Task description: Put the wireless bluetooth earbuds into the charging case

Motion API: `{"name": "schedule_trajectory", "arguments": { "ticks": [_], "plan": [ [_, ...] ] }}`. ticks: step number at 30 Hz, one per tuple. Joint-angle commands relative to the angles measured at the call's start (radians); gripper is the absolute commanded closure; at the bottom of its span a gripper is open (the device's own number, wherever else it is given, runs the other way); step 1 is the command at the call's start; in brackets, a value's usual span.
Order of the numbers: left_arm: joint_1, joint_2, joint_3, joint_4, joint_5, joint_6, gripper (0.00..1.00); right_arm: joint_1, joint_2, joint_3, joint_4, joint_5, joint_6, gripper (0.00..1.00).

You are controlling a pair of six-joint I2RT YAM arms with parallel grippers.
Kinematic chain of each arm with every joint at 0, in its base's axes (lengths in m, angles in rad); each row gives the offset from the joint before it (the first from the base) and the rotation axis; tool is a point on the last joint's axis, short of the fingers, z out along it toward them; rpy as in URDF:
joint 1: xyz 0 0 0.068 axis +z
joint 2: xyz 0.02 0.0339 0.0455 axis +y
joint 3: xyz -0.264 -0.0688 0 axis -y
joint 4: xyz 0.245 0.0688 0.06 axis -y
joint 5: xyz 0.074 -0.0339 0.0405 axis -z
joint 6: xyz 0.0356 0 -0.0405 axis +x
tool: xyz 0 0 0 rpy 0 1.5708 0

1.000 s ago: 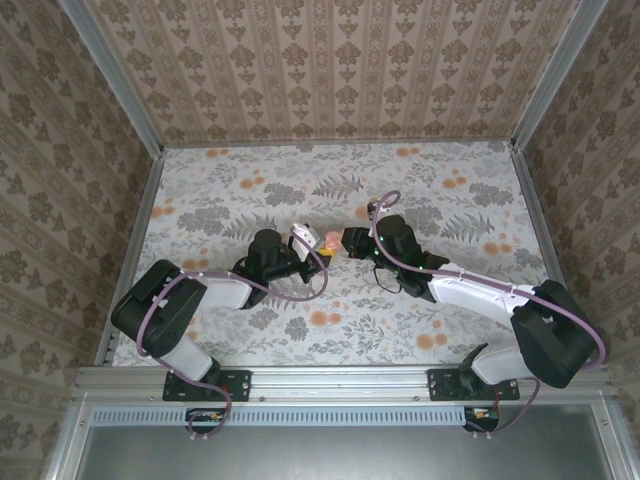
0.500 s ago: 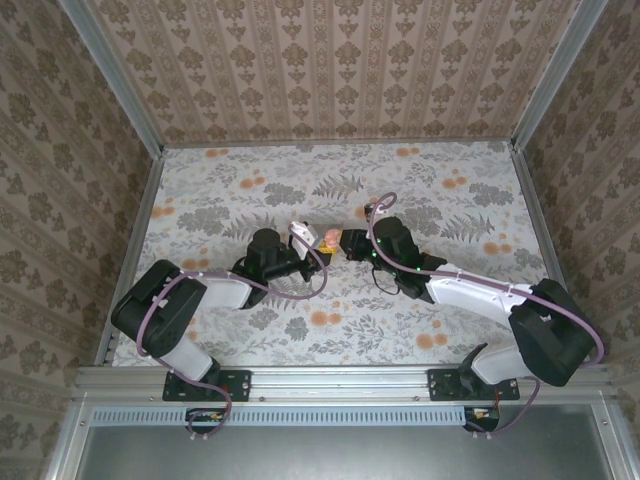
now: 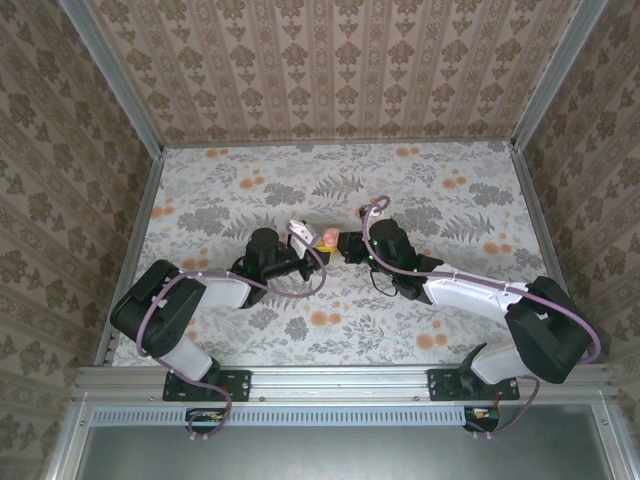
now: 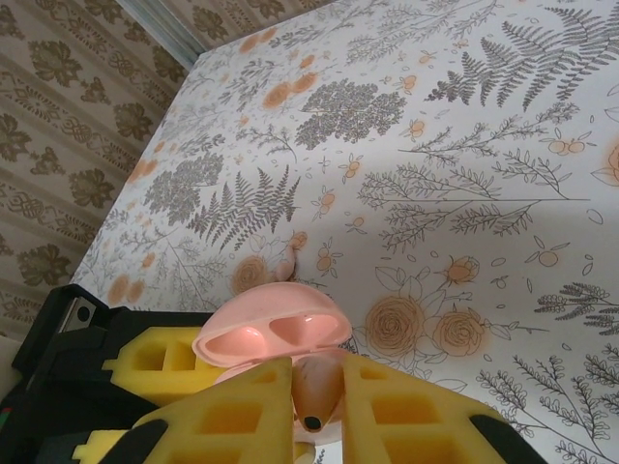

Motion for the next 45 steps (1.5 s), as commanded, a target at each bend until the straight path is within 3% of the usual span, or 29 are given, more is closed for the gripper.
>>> {"name": "schedule_trajectory", "arguments": {
  "ticks": [1,23,45],
  "plan": [
    [0.010,-0.043,0.022,0.043,0.018,-0.018,0.89,0.010,0.019,0.014,0.012,-0.041,-0.029,0.82],
    [0.015,-0.071,0.026,0.014,0.031,-0.009,0.89,0.011,-0.012,0.015,-0.005,-0.099,-0.103,0.79],
    [0.015,-0.095,0.031,-0.002,0.065,-0.006,0.89,0.010,-0.012,0.038,-0.006,-0.094,-0.104,0.69]
  ]
}}
